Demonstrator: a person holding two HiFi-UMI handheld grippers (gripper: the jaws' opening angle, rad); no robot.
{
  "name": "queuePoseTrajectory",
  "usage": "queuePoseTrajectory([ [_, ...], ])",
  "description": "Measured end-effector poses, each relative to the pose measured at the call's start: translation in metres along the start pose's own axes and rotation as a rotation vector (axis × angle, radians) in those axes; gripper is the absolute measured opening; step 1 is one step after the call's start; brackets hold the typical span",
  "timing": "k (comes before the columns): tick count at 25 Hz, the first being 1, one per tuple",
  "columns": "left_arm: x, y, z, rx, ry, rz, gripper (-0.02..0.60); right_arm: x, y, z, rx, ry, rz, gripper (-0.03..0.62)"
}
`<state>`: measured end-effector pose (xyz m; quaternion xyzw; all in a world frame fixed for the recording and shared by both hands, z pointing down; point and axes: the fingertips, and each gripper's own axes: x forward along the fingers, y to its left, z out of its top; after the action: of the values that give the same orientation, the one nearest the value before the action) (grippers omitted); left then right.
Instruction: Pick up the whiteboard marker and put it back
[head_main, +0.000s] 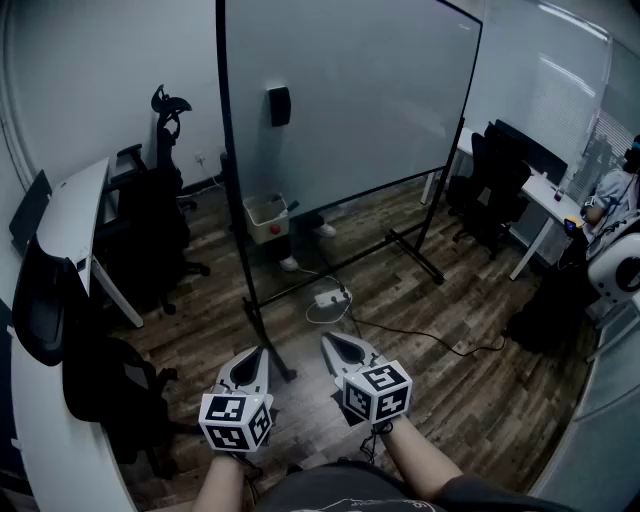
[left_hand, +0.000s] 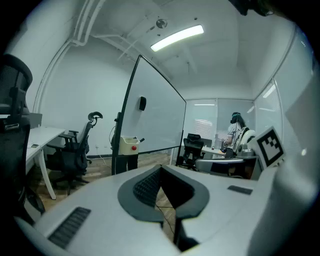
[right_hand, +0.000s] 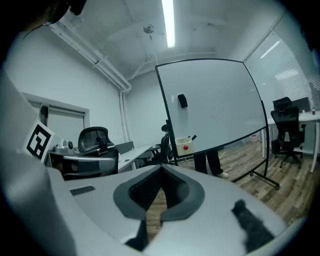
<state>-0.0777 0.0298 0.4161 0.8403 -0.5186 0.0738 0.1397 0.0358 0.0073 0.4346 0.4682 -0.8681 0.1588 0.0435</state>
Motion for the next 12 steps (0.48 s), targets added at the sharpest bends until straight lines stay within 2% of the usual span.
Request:
queuePoseTrajectory([
  [12, -0.002, 0.024, -0.001, -0.019, -0.001, -0.026, 0.012, 0.011, 0.016, 0.0, -0.04, 0.009, -0.018, 0.021],
])
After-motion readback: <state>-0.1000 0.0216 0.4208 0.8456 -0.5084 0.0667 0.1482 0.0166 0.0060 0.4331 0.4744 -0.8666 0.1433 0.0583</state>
